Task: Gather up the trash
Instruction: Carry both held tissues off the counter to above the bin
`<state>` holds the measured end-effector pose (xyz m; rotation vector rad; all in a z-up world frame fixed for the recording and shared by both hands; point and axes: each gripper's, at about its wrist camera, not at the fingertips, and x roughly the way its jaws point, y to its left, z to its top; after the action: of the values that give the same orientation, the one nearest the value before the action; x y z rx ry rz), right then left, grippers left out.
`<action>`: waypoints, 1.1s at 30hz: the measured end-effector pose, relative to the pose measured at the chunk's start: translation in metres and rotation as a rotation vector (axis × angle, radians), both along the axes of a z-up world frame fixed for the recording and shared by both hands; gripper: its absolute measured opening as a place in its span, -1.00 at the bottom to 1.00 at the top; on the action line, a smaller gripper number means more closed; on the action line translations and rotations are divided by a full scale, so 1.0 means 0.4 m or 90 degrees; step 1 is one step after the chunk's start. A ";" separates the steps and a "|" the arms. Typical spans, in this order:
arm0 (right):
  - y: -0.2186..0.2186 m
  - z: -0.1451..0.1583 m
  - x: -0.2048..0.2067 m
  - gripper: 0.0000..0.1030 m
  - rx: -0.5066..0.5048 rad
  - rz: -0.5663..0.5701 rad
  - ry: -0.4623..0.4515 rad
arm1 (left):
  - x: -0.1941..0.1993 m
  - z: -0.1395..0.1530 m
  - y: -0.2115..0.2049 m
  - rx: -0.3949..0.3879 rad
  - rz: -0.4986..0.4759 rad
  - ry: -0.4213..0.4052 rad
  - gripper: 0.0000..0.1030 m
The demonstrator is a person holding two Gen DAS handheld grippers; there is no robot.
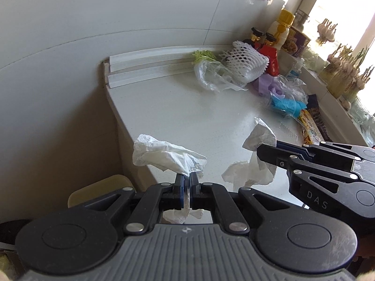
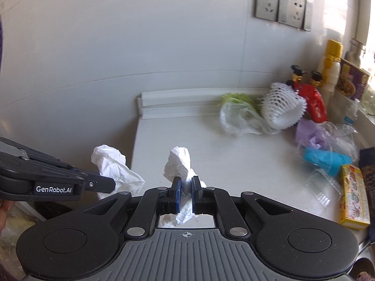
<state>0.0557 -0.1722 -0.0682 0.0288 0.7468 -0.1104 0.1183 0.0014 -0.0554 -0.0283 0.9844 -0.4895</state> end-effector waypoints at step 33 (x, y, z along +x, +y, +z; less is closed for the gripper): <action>0.248 -0.236 0.286 -0.87 0.103 0.161 0.163 | 0.053 -0.279 0.282 0.052 0.163 0.142 -0.93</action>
<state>0.1700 -0.0728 -0.1627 0.0751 1.0074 0.1911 0.1396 0.1142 -0.1670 -0.1361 1.2001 -0.2121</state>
